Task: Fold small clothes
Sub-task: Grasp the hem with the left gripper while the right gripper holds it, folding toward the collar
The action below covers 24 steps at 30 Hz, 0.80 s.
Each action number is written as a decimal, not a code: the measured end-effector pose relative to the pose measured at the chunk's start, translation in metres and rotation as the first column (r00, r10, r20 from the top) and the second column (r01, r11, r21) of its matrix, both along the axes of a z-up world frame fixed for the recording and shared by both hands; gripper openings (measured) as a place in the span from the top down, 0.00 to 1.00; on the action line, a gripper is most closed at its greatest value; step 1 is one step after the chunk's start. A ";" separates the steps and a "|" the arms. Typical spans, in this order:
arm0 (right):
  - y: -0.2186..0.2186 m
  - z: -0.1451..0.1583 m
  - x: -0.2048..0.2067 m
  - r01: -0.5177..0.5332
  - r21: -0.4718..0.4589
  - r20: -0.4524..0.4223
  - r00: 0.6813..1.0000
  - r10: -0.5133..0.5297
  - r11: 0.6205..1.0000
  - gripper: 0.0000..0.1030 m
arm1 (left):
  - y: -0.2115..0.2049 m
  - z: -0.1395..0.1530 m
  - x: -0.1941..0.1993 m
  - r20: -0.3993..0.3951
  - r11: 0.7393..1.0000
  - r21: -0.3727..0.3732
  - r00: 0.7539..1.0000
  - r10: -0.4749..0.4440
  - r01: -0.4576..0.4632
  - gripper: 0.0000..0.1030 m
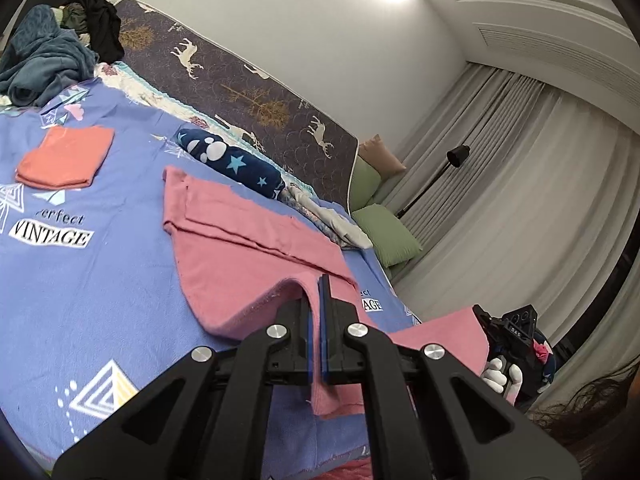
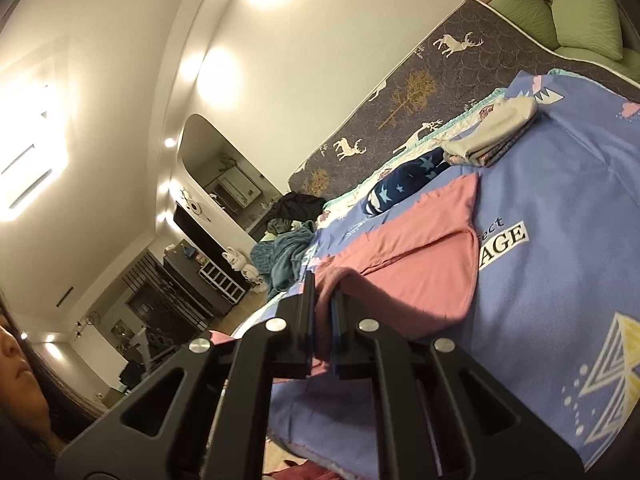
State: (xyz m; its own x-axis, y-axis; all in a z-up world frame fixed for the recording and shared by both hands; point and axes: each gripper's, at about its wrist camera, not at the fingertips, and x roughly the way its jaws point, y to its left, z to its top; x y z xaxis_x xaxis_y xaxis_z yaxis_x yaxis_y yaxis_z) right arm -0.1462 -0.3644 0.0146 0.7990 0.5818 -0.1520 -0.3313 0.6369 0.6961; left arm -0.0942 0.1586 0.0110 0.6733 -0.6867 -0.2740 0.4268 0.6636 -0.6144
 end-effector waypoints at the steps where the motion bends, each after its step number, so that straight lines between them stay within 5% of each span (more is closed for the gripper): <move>1: 0.000 0.001 0.004 0.002 -0.002 0.000 1.000 -0.002 1.000 0.93 | -0.001 0.002 0.005 -0.001 1.000 0.002 1.000 0.002 -0.002 0.98; 15: -0.007 0.011 0.116 0.025 -0.022 -0.024 0.999 -0.026 0.999 0.91 | -0.014 0.018 0.105 -0.046 0.999 0.029 0.998 0.047 -0.046 0.98; 24: -0.009 0.010 0.201 0.073 -0.085 -0.081 0.993 -0.080 0.994 0.91 | -0.026 0.016 0.202 -0.096 0.996 0.048 0.993 0.075 -0.070 0.98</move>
State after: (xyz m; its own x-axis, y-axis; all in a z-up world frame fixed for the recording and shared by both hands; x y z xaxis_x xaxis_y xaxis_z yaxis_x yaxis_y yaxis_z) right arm 0.0551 -0.3730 0.0246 0.8228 0.5026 -0.2654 -0.2217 0.7138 0.6643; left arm 0.1075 0.1327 0.0267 0.6896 -0.6226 -0.3698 0.3162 0.7183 -0.6198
